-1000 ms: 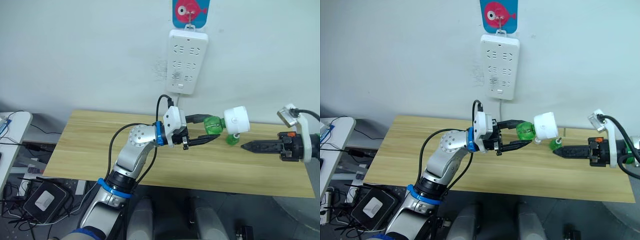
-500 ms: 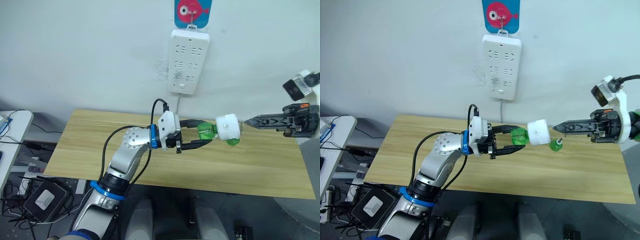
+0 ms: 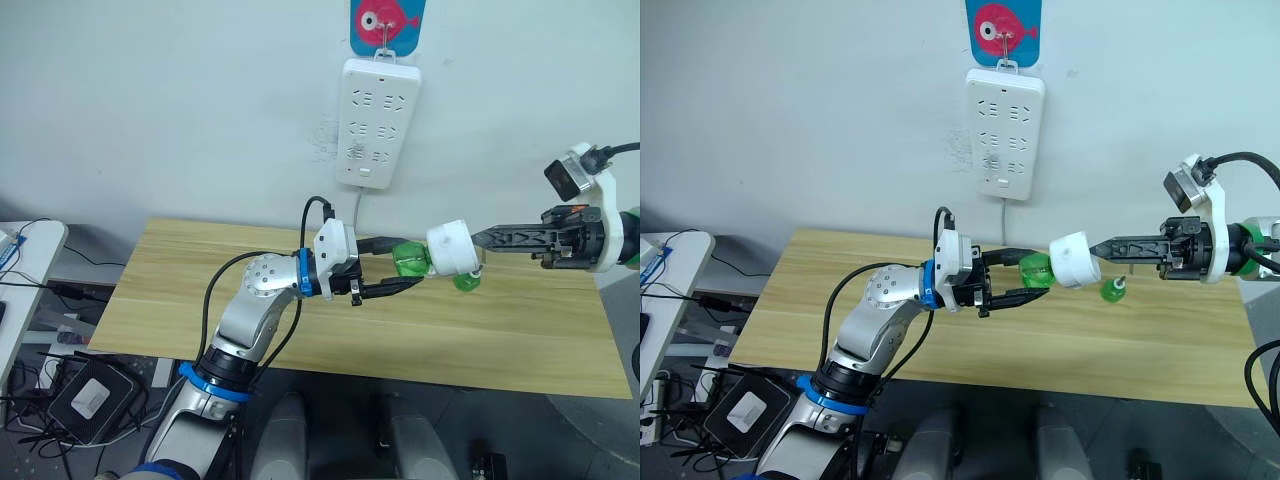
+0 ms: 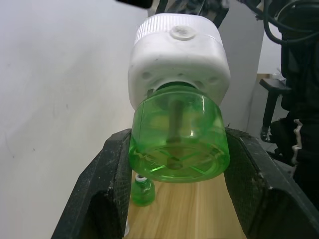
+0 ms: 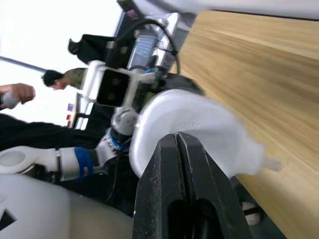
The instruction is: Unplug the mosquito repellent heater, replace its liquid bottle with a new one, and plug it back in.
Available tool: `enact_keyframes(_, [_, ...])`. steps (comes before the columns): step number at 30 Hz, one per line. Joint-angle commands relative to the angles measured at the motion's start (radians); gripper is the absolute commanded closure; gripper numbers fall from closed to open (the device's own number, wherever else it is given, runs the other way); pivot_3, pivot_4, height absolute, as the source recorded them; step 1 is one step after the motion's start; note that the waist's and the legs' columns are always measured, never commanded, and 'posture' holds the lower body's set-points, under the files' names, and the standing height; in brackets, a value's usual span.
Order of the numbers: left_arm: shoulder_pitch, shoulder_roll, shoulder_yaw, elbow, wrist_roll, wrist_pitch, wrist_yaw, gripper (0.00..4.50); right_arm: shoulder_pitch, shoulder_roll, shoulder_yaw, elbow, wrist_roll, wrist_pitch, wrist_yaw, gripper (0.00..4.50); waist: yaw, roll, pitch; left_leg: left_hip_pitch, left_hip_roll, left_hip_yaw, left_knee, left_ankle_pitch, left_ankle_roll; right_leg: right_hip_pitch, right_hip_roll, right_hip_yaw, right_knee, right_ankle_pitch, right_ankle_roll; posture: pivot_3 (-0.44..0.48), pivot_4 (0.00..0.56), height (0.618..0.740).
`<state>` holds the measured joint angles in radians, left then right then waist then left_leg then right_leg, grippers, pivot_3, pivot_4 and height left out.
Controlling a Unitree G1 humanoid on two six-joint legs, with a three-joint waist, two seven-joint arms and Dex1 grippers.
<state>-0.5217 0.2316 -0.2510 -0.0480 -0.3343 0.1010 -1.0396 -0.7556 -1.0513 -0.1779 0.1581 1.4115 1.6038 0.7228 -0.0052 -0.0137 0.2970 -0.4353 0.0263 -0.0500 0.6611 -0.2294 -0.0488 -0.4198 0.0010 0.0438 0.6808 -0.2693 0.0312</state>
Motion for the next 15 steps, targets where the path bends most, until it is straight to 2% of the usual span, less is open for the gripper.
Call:
enact_keyframes(1, [0.001,-0.01,-0.008,-0.063,-0.031,-0.008,-0.011,2.23,-0.022,-0.005,-0.028,0.056,-0.081,-0.024,0.013,4.47,0.0,0.0,0.0,0.0,0.0,0.0,0.0,0.0,0.0,0.0,0.0,0.0,0.0,0.0,0.0,0.008,0.281,0.74])
enact_keyframes(8, [-0.005,-0.01,-0.007,-0.064,-0.032,0.0,-0.008,2.23,-0.07,0.038,0.013,0.103,-0.211,-0.059,0.096,4.47,-0.001,0.0,0.0,0.0,0.0,0.0,0.0,0.0,0.0,0.0,0.0,0.0,0.0,0.0,0.0,0.008,0.281,0.74])
enact_keyframes(15, [-0.017,-0.01,-0.006,-0.052,-0.032,0.0,-0.005,2.23,-0.039,0.188,0.024,0.023,-0.291,-0.109,0.072,4.47,-0.003,0.0,0.0,0.0,0.0,0.0,0.0,0.0,0.0,0.0,0.001,0.0,0.0,0.0,0.0,0.012,0.288,0.74])
